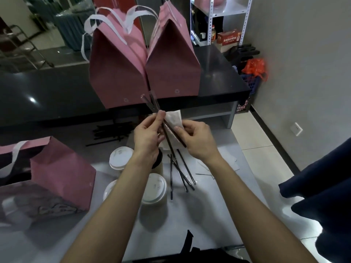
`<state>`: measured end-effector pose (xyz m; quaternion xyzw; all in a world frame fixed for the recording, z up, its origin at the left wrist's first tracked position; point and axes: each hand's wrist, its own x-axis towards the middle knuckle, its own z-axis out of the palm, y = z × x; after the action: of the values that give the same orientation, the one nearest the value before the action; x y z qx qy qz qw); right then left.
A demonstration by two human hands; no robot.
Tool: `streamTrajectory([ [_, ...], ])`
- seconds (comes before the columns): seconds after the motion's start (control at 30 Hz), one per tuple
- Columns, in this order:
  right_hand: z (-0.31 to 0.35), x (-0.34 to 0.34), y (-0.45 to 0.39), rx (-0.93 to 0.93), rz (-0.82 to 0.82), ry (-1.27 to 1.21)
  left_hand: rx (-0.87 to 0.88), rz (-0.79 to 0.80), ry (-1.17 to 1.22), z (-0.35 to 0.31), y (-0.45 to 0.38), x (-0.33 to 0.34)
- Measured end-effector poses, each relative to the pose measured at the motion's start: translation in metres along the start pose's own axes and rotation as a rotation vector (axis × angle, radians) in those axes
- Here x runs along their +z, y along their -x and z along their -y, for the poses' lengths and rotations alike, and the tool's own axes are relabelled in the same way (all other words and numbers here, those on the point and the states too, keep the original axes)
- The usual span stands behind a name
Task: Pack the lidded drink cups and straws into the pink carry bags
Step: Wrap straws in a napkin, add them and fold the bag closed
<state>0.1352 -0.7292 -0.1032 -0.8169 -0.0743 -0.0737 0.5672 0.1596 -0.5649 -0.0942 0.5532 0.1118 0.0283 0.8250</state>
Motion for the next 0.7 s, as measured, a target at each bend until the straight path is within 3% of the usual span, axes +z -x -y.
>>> streamTrajectory([
  [0.2,0.013,0.009,0.002,-0.034,0.115,0.008,0.106,-0.066,-0.164,-0.005,0.004,-0.019],
  [0.4,0.032,0.038,-0.004,-0.170,0.217,0.283,0.101,-0.117,-0.098,-0.025,0.013,-0.046],
  [0.53,0.058,0.063,-0.008,-0.226,0.300,0.275,0.128,-0.169,-0.101,-0.057,0.023,-0.080],
  [0.7,0.099,0.098,-0.016,-0.307,0.253,0.284,0.175,-0.110,-0.071,-0.108,0.044,-0.115],
])
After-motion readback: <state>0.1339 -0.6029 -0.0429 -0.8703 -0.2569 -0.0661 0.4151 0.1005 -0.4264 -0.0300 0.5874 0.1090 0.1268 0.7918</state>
